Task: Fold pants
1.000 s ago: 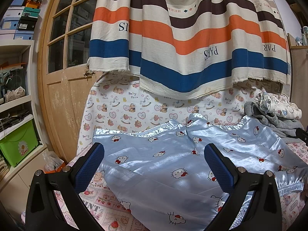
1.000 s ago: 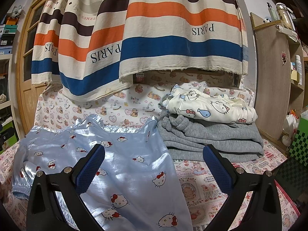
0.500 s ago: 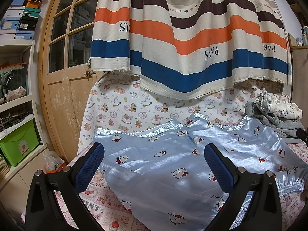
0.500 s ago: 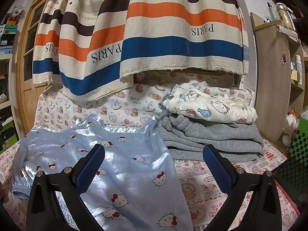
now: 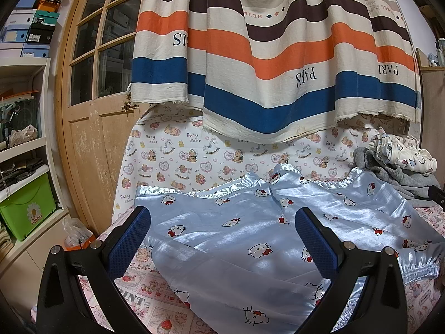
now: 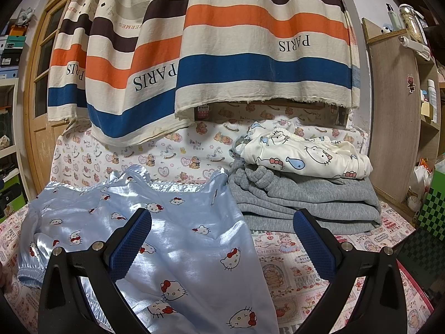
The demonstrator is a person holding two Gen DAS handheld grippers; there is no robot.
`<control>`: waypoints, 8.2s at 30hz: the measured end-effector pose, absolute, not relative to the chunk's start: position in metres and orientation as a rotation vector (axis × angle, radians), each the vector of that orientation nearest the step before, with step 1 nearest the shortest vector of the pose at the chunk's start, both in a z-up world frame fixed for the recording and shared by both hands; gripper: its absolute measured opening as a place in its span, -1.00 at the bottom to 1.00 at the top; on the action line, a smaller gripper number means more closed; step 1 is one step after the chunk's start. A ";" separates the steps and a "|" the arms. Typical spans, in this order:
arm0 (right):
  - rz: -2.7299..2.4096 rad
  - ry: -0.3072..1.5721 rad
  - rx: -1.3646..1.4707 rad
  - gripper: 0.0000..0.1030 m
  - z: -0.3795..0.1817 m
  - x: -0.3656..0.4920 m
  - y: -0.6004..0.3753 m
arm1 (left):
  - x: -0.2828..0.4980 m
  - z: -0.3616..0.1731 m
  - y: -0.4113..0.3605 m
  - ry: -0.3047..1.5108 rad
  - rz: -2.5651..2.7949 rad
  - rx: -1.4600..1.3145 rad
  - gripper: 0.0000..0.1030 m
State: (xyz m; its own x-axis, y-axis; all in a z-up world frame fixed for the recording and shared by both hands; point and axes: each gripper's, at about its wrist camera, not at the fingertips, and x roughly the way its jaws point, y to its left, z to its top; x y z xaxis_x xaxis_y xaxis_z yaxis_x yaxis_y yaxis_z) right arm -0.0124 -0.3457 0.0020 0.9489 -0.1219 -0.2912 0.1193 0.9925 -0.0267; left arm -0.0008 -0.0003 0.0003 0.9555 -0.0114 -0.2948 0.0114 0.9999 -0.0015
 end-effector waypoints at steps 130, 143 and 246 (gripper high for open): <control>-0.078 0.357 0.034 0.53 -0.033 -0.163 -0.281 | -0.150 -0.047 -0.014 0.385 -0.001 0.028 0.66; 0.060 0.359 0.012 0.70 -0.031 -0.145 -0.238 | -0.142 -0.049 0.008 0.384 0.032 -0.017 0.99; 0.407 0.484 -0.032 -0.77 -0.032 -0.055 -0.147 | 0.224 -0.025 0.165 0.848 0.097 -0.302 -1.00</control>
State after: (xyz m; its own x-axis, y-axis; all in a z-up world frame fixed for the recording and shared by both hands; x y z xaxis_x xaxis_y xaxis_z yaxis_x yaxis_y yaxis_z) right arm -0.0551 -0.1470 -0.0324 0.8069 0.3727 -0.4582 -0.3876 0.9195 0.0654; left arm 0.2244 0.1654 -0.0253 0.6596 -0.0358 -0.7507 -0.2037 0.9530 -0.2244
